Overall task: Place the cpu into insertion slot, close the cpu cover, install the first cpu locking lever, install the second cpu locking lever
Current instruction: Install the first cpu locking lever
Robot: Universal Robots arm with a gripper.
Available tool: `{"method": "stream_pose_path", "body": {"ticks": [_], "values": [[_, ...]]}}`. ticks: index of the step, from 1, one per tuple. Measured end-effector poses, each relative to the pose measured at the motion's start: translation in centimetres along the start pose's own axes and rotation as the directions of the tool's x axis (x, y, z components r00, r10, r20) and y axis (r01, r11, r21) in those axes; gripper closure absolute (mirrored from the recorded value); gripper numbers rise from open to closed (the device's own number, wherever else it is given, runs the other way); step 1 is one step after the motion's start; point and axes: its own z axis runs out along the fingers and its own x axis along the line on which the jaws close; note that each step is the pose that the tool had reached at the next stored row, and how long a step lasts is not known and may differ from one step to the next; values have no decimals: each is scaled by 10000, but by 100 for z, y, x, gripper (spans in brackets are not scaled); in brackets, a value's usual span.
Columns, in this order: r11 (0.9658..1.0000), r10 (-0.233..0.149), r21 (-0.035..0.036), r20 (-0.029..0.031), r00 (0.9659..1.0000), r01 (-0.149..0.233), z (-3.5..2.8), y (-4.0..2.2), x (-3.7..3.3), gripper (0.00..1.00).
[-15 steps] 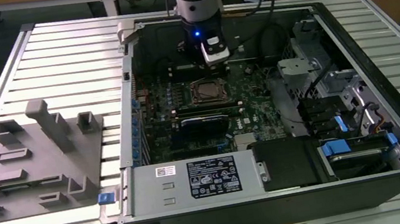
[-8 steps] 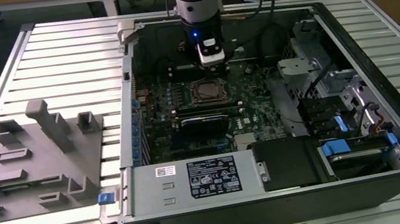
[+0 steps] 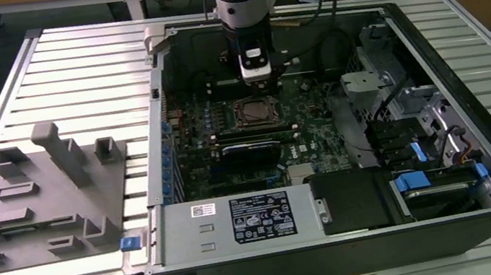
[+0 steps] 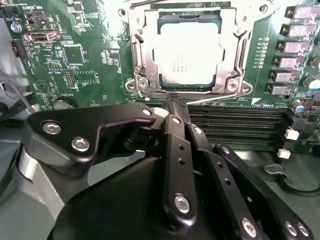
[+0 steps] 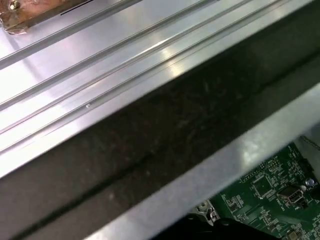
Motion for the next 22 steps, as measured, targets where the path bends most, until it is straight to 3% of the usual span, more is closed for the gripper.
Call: {"method": "stream_pose_path", "body": {"ticks": [22], "values": [[9997,250,20,26,9997,-250,21,50,19,89]]}}
